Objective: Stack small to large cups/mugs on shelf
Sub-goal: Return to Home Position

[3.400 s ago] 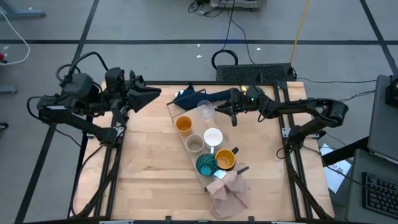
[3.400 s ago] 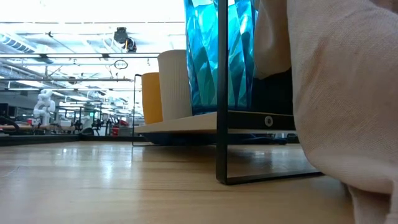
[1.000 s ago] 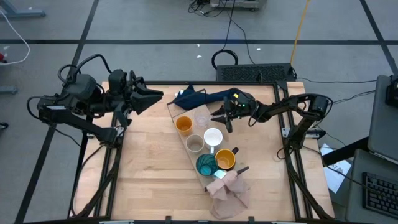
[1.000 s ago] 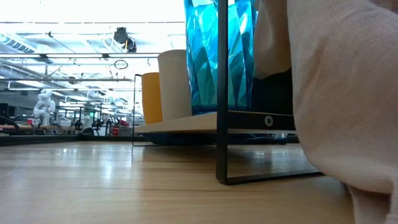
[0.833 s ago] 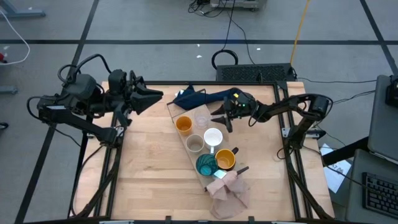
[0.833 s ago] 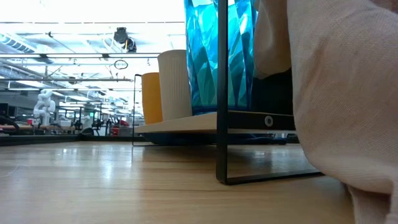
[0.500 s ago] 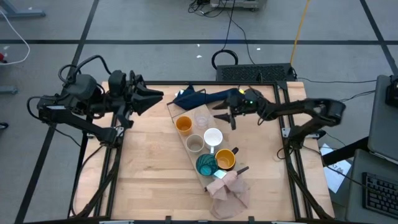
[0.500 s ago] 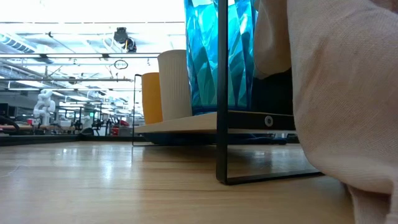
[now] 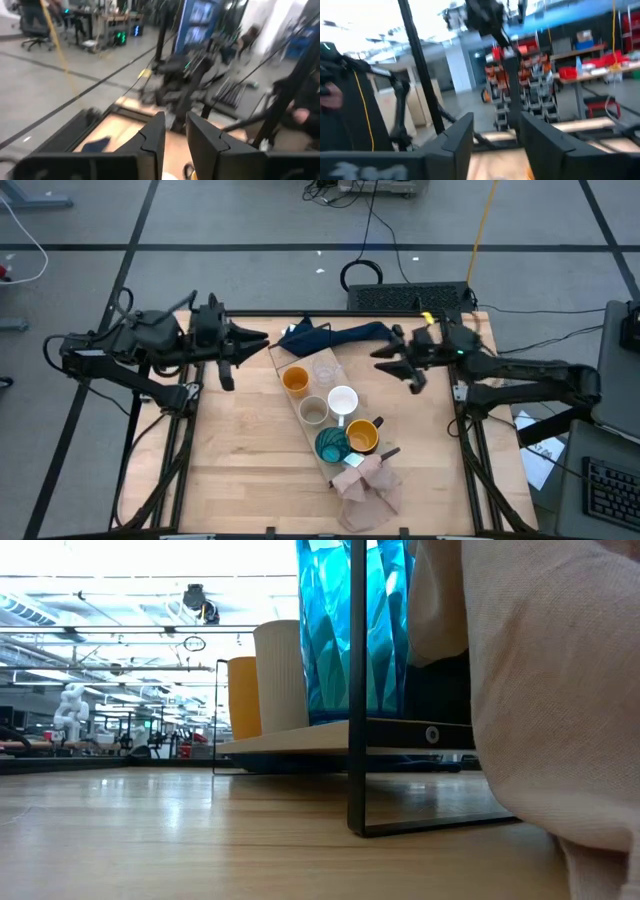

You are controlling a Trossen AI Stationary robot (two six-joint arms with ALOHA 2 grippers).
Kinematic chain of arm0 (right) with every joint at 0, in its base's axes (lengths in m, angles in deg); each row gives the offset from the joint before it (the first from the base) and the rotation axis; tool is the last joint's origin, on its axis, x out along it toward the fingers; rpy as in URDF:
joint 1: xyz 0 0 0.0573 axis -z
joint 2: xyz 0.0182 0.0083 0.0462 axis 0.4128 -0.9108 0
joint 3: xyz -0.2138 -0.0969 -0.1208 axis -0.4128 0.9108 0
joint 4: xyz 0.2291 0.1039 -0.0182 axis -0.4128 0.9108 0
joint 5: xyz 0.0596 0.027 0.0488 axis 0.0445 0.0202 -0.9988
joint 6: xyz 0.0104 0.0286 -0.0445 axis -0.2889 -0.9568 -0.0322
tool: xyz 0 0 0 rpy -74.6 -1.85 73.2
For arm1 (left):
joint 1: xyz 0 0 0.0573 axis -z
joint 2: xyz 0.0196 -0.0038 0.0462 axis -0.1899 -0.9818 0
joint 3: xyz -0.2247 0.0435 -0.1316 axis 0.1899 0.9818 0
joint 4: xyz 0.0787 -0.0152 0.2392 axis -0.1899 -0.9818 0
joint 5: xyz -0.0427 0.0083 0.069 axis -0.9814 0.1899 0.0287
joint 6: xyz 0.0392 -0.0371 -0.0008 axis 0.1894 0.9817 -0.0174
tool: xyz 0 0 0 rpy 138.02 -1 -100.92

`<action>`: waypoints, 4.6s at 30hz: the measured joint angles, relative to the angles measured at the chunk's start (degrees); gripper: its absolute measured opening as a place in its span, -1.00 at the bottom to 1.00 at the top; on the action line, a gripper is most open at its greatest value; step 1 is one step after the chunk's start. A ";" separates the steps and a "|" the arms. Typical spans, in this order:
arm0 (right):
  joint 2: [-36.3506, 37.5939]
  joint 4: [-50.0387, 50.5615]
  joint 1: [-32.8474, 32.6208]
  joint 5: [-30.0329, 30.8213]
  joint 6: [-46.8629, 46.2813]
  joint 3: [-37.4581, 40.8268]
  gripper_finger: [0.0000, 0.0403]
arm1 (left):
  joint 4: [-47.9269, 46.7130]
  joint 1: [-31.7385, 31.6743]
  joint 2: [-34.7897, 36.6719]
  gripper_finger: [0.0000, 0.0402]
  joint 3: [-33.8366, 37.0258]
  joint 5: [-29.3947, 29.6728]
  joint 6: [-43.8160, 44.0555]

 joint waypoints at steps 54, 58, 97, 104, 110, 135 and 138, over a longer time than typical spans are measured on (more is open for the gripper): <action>33.54 3.04 -0.72 -8.57 9.00 32.94 -0.90 | 53.36 -3.73 40.88 -0.81 77.20 -16.66 -16.29; 33.73 7.10 0.58 -8.48 11.09 32.97 -0.90 | 65.11 -5.00 40.88 -0.81 83.94 -19.58 -16.05; 33.93 2.10 0.67 -8.61 11.87 33.11 -0.90 | 50.54 -9.44 40.81 -0.81 84.41 -14.73 -16.06; 38.95 4.56 -0.88 -8.57 11.89 33.14 -0.90 | 50.39 -9.44 40.86 -0.81 84.41 -14.73 -16.08; 44.81 4.66 -1.10 -8.56 11.89 33.14 -0.90 | 50.15 -9.21 43.00 -0.81 84.39 -14.70 -16.24; 55.59 10.58 -1.83 -8.58 11.89 33.62 -0.90 | 48.13 -8.37 60.47 -0.81 84.36 -14.70 -16.23; 55.59 15.09 -1.99 -8.58 11.88 33.62 -0.90 | 48.31 -8.37 60.50 -0.81 84.37 -14.70 -16.09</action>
